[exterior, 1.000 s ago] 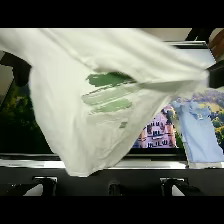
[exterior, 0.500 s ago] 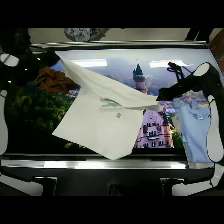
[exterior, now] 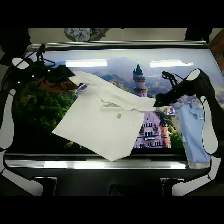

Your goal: Fold the shirts.

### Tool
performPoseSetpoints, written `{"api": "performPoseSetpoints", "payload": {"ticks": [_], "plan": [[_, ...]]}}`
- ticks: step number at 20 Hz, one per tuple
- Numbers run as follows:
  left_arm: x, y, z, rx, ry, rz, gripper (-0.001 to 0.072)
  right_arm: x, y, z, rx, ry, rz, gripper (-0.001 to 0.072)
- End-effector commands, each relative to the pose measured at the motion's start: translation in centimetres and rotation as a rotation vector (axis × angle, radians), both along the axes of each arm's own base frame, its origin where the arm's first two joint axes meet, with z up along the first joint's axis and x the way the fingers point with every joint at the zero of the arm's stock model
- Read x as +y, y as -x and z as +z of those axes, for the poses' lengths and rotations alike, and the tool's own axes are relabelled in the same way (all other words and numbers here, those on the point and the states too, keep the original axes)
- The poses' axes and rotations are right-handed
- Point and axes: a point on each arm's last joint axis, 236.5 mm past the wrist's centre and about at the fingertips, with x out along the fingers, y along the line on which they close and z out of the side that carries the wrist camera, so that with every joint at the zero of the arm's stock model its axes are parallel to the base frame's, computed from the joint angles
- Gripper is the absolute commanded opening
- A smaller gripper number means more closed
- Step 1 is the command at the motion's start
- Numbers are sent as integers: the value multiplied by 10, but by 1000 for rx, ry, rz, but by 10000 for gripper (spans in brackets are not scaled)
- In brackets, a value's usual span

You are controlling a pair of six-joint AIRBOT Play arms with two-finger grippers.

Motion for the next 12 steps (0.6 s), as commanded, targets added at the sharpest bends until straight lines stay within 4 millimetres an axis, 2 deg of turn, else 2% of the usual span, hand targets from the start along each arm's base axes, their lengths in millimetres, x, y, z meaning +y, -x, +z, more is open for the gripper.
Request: {"api": "performPoseSetpoints", "payload": {"ticks": [1, 2, 5, 8, 10, 12], "plan": [[18, 115, -19, 446, 4, -153, 592, -19, 35, -5, 112, 83, 108, 40], [18, 138, -25, 500, 0, -159, 593, -24, 41, -7, 137, 104, 119, 40], [11, 184, -54, 470, 15, 17, 597, -26, 46, -7, 152, 113, 135, 40], [5, 261, -102, 527, 34, 179, 597, -27, 40, -8, 126, 118, 126, 40], [-9, 302, -125, 564, 63, 202, 597, -27, 33, -9, 101, 123, 115, 40], [-31, 322, -140, 586, 114, 217, 597, -28, 30, -10, 87, 126, 109, 40]]}}
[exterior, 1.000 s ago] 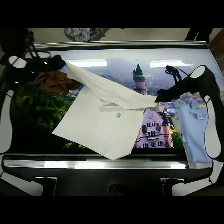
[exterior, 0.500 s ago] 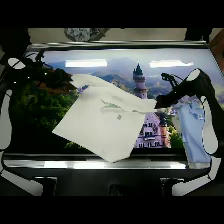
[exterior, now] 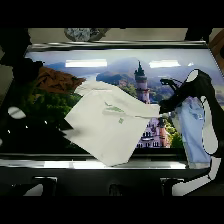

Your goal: Fold the shirts.

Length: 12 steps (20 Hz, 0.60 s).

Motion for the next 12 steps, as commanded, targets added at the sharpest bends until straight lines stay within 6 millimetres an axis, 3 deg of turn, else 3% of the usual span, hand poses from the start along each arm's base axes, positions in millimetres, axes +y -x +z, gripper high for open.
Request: {"api": "performPoseSetpoints", "payload": {"ticks": [1, 6, 10, 12], "plan": [[-32, 45, -35, 38, 66, 100, 596, -2, -5, -1, -21, 9, -4, 40], [-75, 39, -53, 23, 99, 147, 596, -2, -2, -1, -9, 7, 1, 40], [-75, 44, -73, 92, 77, 155, 586, -1, 2, 0, 2, 4, 12, 40], [-72, 39, -78, 80, 62, 174, 299, -1, 1, 0, 1, 3, 12, 40]]}}
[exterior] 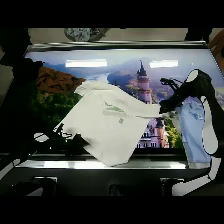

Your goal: Fold the shirts.

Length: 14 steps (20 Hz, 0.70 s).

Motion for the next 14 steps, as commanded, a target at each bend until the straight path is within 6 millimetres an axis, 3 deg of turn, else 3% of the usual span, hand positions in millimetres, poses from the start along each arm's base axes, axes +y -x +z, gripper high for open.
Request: {"api": "performPoseSetpoints", "payload": {"ticks": [1, 2, 3, 5, 8, 10, 12, 14], "plan": [[7, -17, -11, -33, -44, 54, 187, 0, 2, 1, 6, -2, 6, 40], [11, -32, -6, -71, -52, 78, 78, 0, 4, 1, 15, -4, 9, 40], [17, -50, 2, -128, -57, 93, 25, 1, 6, 1, 24, -6, 12, 40], [40, -100, 31, -241, -60, 164, 24, 1, 9, 2, 35, -8, 15, 40], [117, -179, 88, -407, -103, 350, 24, 21, 26, 3, 78, -99, 22, 40], [168, -214, 114, -461, -123, 441, 24, 39, 40, -5, 72, -165, -26, 40], [182, -227, 113, -448, -106, 397, 24, 59, 58, -16, 58, -218, -90, 40], [166, -222, 88, -362, -50, 296, 27, 65, 75, -28, 49, -209, -118, 40]]}}
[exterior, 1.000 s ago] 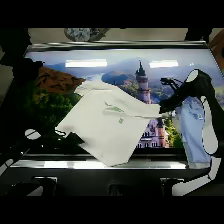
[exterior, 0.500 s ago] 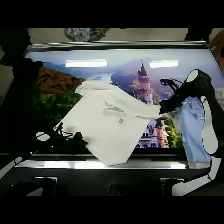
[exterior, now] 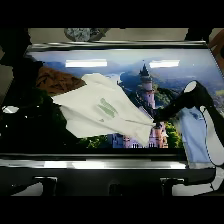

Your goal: Fold the shirts.

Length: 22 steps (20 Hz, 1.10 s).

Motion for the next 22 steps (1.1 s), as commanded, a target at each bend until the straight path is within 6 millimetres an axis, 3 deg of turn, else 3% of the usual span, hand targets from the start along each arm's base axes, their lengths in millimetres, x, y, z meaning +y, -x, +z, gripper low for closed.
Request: {"api": "performPoseSetpoints", "payload": {"ticks": [1, 3, 4, 7, 9, 11, 13, 15, 16, 19, 22], "plan": [[0, -2, -19, 84, 68, -116, 57, 18, 21, -16, -26, -31, -76, 40], [-12, 11, -33, 140, 111, -180, 427, 22, 22, -14, -30, -41, -82, 40], [-11, 15, -31, 128, 108, -221, 478, 25, 19, -12, -38, -53, -90, 40], [16, 32, -11, 99, 60, -293, 477, 29, 16, -8, -48, -75, -104, 40], [41, 62, -6, 152, -35, -324, 479, 28, 14, -9, -55, -67, -106, 40], [44, 100, -9, 231, -104, -399, 720, 26, 9, -11, -74, -58, -116, 40], [21, 131, -16, 272, -77, -470, 720, 24, 4, -12, -94, -51, -128, 40], [-4, 158, -41, 328, -52, -504, 575, 25, 4, -12, -93, -51, -128, 40], [-15, 169, -55, 357, -45, -519, 575, 25, 7, -11, -83, -55, -122, 40], [-40, 182, -82, 379, -63, -537, 576, 28, 18, -9, -55, -74, -74, 40], [-52, 179, -93, 375, -106, -526, 575, 29, 20, -8, -49, -78, -67, 40]]}}
